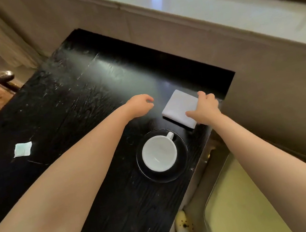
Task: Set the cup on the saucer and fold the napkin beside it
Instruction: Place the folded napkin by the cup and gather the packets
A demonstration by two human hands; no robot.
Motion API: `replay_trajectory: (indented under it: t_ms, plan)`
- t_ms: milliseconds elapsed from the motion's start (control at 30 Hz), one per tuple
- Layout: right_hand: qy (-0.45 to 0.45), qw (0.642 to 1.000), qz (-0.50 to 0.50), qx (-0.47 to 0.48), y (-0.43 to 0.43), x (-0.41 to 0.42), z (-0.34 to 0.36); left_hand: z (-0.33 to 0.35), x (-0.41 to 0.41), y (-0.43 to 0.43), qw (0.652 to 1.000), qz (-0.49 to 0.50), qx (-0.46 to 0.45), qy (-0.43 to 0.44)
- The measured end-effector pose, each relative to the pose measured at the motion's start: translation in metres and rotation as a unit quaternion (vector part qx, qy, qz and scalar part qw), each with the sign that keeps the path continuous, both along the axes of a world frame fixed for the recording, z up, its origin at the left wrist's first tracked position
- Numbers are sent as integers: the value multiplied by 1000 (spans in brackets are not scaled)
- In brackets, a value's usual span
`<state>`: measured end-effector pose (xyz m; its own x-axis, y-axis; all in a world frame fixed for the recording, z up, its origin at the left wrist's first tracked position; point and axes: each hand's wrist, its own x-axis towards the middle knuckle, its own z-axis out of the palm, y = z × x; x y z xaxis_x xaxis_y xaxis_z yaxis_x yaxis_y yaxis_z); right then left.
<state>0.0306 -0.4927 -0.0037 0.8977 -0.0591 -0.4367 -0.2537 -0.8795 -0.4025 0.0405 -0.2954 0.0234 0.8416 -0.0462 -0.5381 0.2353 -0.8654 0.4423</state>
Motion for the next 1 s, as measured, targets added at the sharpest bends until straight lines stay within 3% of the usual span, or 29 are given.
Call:
replay_trajectory:
  t_ms: [100,267,400,600,867,1000]
  plan:
    - [25,992,110,-65,25,6,33,28,-18,31,999,-18,29,15]
    - [47,967,238,-80,95,-11,66,57,-65,101,995,-51,68,43]
    - [64,958,275,-45,171,-52,59,55,-127,180,995,-40,68,66]
    - [100,938,333,-1,284,-126,18,24,-234,301,991,74,27,112]
    - [75,923,377,3,396,-197,-29,-35,-309,375,981,187,18,42]
    - [26,938,346,5,426,-214,-48,-73,-311,371,971,238,-12,-16]
